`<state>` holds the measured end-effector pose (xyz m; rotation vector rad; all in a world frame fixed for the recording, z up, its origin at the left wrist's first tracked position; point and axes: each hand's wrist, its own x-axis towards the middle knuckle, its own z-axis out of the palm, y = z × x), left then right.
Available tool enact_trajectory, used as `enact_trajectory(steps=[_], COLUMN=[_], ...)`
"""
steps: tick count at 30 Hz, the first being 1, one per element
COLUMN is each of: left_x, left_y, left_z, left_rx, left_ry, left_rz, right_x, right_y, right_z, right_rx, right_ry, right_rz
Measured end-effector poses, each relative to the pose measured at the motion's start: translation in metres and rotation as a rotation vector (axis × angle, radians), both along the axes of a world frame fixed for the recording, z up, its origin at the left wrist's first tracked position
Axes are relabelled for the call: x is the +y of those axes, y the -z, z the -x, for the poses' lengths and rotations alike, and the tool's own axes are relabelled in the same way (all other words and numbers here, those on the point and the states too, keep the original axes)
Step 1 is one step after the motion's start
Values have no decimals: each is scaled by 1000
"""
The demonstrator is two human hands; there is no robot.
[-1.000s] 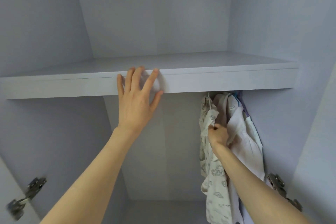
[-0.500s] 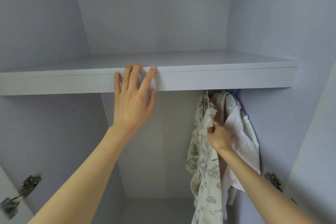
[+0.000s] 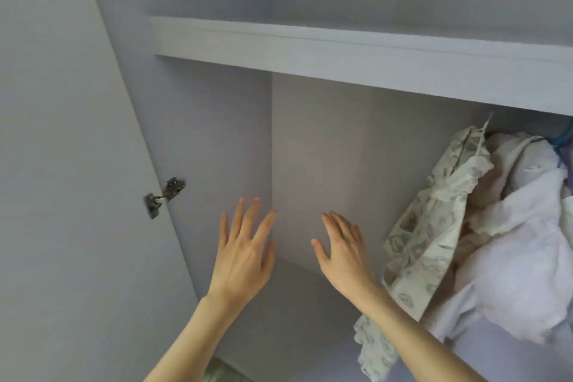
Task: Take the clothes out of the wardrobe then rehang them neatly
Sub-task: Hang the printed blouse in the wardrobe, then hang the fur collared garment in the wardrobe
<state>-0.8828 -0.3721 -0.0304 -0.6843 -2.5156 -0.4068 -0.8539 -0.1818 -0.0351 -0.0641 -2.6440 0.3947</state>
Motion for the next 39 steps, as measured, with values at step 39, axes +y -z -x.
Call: enact_trajectory(steps=[39], left_x=[-330], left_y=[87], left_z=[-524], left_rx=[-510], left_ry=[-1900], left_rz=[-331], right_x=[-541], right_y=[87], right_z=[-296], right_rx=[-188], right_ry=[-1891], right_rz=[-149])
